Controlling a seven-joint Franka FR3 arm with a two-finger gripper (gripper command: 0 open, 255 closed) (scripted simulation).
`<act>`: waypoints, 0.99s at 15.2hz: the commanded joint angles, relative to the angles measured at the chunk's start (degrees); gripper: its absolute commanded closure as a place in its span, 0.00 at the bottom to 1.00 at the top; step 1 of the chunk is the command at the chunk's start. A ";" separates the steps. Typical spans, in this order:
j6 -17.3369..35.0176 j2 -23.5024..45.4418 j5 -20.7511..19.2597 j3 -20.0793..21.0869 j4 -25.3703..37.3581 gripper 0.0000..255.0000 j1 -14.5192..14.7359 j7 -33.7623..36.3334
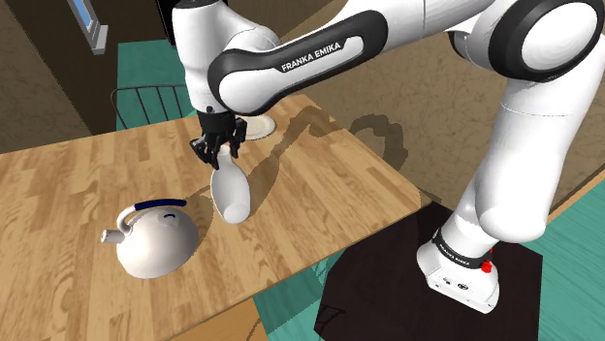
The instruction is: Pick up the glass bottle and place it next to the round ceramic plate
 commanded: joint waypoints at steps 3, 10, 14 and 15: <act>-2.82 -0.86 0.58 0.20 2.08 1.00 -0.01 -0.49; -7.92 -1.52 1.17 0.42 6.62 1.00 0.12 -1.22; -8.65 -1.24 1.48 -0.43 7.90 1.00 -1.38 -3.82; -8.63 -0.99 1.59 -0.87 8.26 1.00 -2.12 -5.05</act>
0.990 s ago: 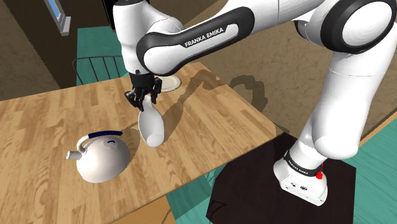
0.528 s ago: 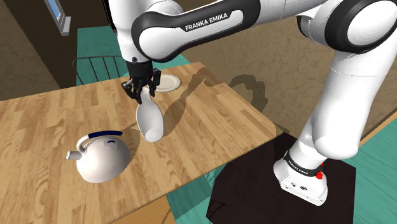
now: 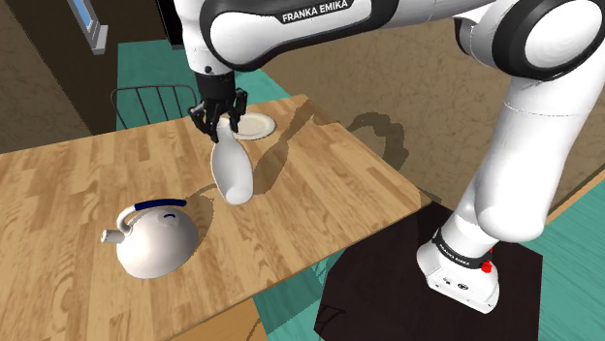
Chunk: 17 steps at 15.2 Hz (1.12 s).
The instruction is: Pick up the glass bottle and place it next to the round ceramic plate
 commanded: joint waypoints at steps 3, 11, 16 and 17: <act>-0.23 1.37 0.27 -1.68 2.07 1.00 -2.78 -4.75; -1.99 6.84 0.24 -4.82 9.92 1.00 -7.86 -13.82; -4.50 12.38 -0.09 -6.56 18.27 1.00 -10.44 -19.13; -5.20 13.73 -0.18 -6.89 20.38 1.00 -10.88 -20.17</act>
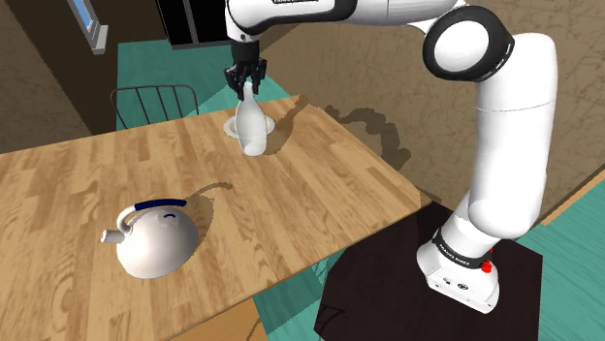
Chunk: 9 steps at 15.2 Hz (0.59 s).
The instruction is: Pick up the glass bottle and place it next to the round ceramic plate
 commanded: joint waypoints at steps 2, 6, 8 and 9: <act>-2.18 4.23 -0.28 -0.96 6.64 1.00 -1.33 -3.21; -7.23 12.41 -0.91 -2.26 20.14 1.00 -2.25 -7.45; -13.44 21.07 -1.56 -3.30 35.33 1.00 -1.59 -10.39; -11.66 19.79 -1.42 -3.19 32.22 1.00 -2.06 -10.17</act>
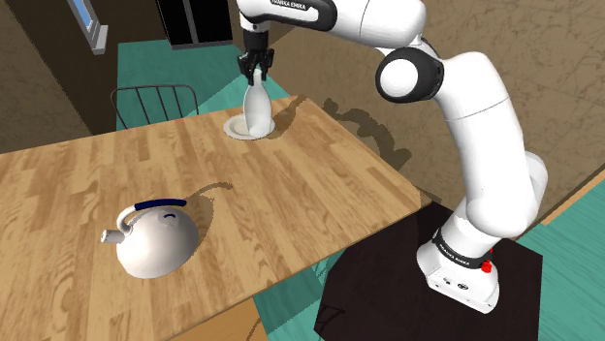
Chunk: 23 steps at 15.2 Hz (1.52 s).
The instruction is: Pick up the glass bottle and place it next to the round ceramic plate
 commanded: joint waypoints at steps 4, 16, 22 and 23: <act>4.50 -0.95 0.15 0.08 -5.42 1.00 -1.23 -0.11; 13.00 -3.04 0.20 0.22 -16.15 1.00 -2.60 0.71; 13.00 -3.04 0.20 0.22 -16.16 0.00 -2.60 0.71; 12.99 -3.03 0.20 0.22 -16.14 0.00 -2.60 0.71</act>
